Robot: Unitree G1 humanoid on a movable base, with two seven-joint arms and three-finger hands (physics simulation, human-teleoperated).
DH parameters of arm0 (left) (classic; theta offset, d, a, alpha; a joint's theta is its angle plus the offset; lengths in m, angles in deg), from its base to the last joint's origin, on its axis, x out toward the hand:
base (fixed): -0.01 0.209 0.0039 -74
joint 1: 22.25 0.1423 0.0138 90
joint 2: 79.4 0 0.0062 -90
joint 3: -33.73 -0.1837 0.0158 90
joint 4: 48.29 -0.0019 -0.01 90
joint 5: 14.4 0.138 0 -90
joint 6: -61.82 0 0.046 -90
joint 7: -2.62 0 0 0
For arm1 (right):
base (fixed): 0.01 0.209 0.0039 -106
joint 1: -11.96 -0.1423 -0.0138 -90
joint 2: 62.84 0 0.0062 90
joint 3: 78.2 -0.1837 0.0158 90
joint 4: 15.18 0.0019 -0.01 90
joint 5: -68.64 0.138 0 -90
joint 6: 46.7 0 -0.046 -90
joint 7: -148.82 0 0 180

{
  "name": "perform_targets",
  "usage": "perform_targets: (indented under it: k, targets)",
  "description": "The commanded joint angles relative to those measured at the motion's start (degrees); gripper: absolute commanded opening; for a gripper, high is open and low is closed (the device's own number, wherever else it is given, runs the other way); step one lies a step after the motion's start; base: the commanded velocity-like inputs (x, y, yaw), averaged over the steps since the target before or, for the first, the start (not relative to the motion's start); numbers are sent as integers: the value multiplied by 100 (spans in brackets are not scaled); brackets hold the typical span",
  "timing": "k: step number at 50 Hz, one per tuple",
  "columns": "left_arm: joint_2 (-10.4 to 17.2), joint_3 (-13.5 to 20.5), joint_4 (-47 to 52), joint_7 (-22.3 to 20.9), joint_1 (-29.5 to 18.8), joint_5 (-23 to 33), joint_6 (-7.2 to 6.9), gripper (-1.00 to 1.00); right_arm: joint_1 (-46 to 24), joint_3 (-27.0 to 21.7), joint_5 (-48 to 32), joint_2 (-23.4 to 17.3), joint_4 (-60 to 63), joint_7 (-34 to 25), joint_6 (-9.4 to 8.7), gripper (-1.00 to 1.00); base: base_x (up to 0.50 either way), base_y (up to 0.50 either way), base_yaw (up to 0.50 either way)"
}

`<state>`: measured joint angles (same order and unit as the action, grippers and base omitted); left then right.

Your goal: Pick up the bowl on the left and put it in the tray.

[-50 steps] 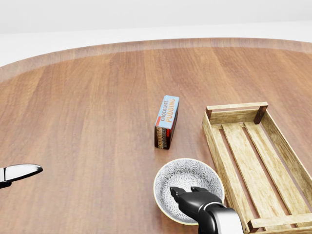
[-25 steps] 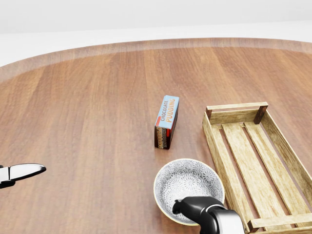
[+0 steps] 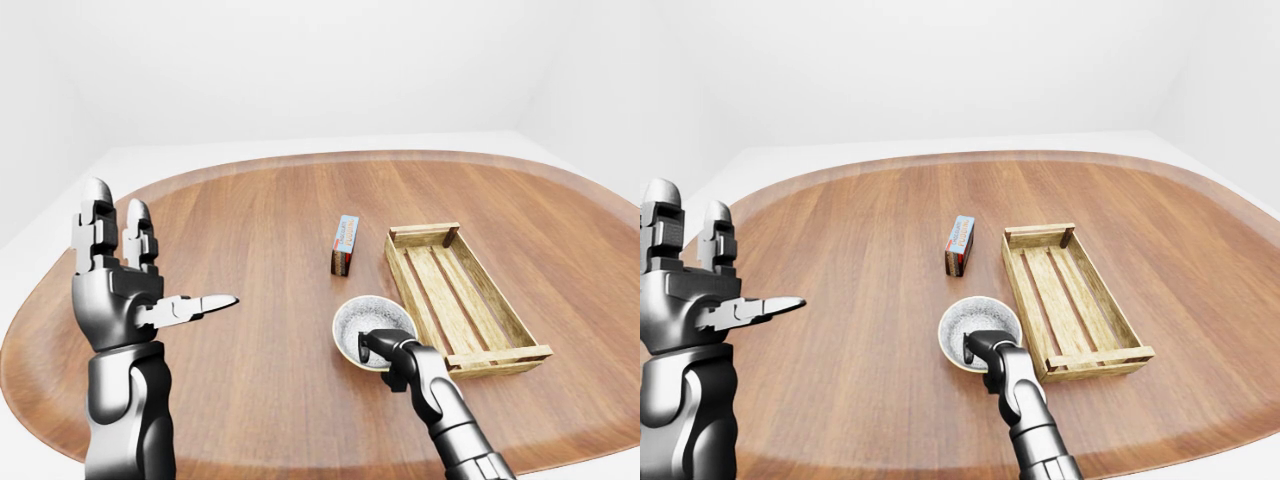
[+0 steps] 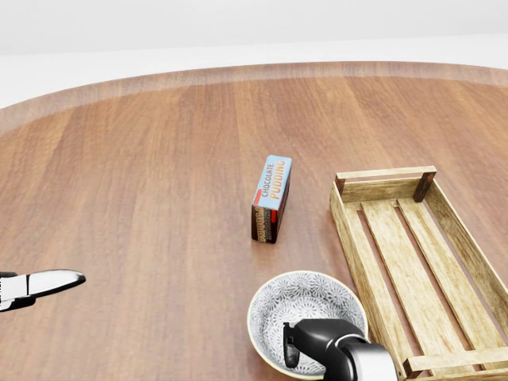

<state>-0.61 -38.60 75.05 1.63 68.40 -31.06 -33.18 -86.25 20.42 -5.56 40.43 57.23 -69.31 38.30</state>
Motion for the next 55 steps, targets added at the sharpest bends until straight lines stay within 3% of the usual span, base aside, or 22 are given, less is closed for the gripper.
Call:
perform_targets:
  k: [1, 12, 29, 44, 55]
  targets:
    - [-33, -47, 25, -18, 30, 49, 0, 100, 226, 95, 77, 29, 135, -187, 0, -100, 0, 0, 0]
    - [-31, 0, 115, -17, 34, -18, 0, 100, 55, 149, -607, 74, 745, -187, 0, -100, 0, 0, 0]
    - [-4, 61, 160, 2, -3, -105, 0, 100, -514, 196, -1730, 569, 1756, -187, 0, -100, 0, 0, 0]
    - [8, 76, 146, 21, -11, -132, 0, 100, -1049, -17, -2069, 667, 2113, -187, 0, -100, 0, 0, 0]
    - [7, 79, 148, 24, -4, -140, 0, 100, -1255, -354, -2149, 477, 2544, -187, 0, -100, 0, 0, 0]
